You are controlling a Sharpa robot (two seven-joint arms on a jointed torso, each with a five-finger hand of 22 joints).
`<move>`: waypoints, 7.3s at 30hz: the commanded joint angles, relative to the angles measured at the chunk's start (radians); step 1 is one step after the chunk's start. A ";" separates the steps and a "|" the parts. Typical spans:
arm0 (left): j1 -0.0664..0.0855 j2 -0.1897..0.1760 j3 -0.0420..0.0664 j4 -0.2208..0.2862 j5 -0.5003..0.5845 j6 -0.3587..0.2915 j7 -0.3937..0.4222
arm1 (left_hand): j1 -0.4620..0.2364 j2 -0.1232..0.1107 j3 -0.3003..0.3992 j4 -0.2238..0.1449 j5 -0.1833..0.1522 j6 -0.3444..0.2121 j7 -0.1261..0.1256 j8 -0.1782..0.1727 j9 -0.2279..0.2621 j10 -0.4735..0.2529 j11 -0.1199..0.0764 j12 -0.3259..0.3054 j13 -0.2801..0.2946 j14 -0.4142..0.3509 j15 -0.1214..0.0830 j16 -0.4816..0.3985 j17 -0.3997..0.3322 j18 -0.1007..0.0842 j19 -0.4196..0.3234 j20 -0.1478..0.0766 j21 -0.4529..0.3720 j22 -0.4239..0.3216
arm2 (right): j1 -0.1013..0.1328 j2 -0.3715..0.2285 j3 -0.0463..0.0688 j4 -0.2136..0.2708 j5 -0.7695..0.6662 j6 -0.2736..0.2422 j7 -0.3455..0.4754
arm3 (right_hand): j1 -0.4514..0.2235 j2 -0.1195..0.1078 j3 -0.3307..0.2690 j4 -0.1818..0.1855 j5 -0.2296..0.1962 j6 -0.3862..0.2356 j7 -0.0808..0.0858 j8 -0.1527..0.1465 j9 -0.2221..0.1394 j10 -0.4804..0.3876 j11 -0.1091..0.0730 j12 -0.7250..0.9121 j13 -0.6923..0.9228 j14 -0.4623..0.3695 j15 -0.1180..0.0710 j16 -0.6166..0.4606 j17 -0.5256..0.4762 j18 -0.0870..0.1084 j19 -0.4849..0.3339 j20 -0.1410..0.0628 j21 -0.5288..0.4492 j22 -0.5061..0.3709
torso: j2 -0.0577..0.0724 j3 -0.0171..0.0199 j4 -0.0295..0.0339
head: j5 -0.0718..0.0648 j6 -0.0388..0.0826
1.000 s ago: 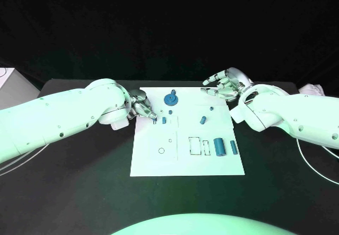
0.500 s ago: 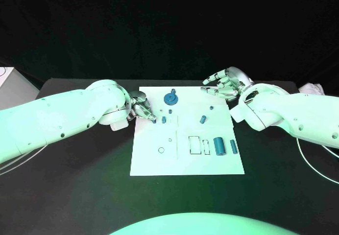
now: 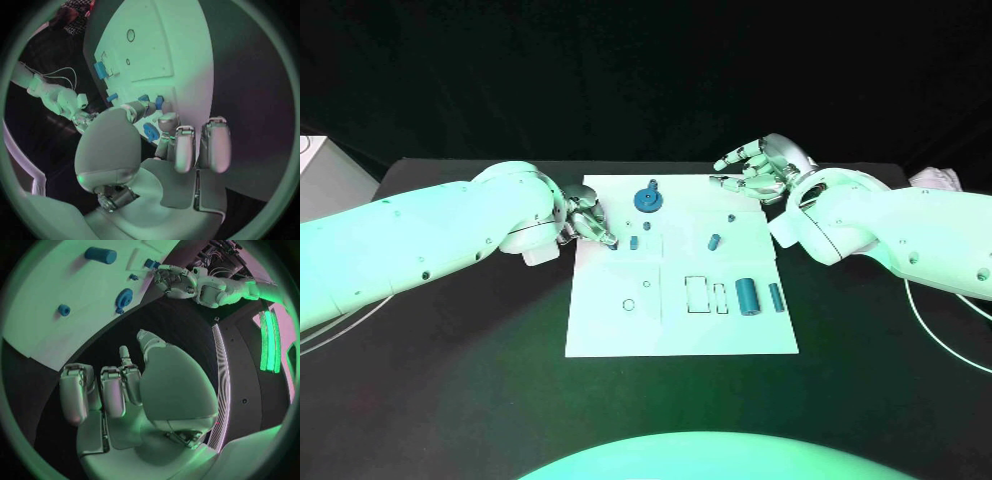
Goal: Assemble the parts on the task board
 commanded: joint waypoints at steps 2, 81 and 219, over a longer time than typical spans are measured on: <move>-0.001 0.002 -0.001 -0.002 -0.006 0.019 0.001 | -0.001 0.008 0.195 -0.203 0.006 0.009 0.002 0.004 0.001 0.007 -0.003 0.003 -0.001 0.108 -0.006 0.004 0.263 -0.021 0.006 -0.002 0.004 0.079 | -0.001 0.000 0.000 0.000 -0.004 0.012 0.010 | -0.007 -0.001 0.007 -0.002 0.006 -0.003 0.001 0.004 -0.001 0.017 0.004 -0.003 0.173 0.082 0.007 -0.004 0.164 0.016 0.029 0.008 -0.006 0.195 | 0.000 -0.0002 -0.0007 | 0.002 0.000; -0.007 0.015 -0.012 -0.023 0.015 -0.035 -0.009 | -0.147 0.033 -0.312 0.081 -0.326 0.017 -0.004 -0.045 -0.026 -0.026 -0.001 -0.031 -0.033 0.104 -0.004 -0.003 0.252 -0.011 -0.023 -0.001 -0.033 0.037 | -0.001 0.003 0.000 -0.005 0.004 0.011 0.018 | -0.013 -0.003 0.013 -0.003 0.006 -0.002 0.000 0.007 -0.002 0.015 0.003 -0.007 0.170 0.080 0.006 -0.007 0.157 0.018 0.025 0.007 -0.014 0.191 | 0.000 -0.0008 -0.0015 | -0.011 -0.010; -0.056 0.167 -0.014 -0.212 -0.265 -0.291 0.562 | 0.239 0.070 -0.039 -0.203 -0.340 0.032 0.092 -0.311 -0.403 -0.285 0.096 -0.563 -0.696 -0.142 0.084 -0.146 -0.258 0.062 -0.331 0.083 -0.213 -0.207 | -0.003 0.015 0.001 -0.010 0.014 0.007 0.033 | -0.014 0.002 0.022 -0.004 0.014 -0.004 0.000 0.008 -0.004 0.005 0.003 -0.021 0.160 0.075 0.005 -0.017 0.137 0.023 0.013 0.007 -0.034 0.181 | -0.001 -0.0010 -0.0005 | -0.042 0.012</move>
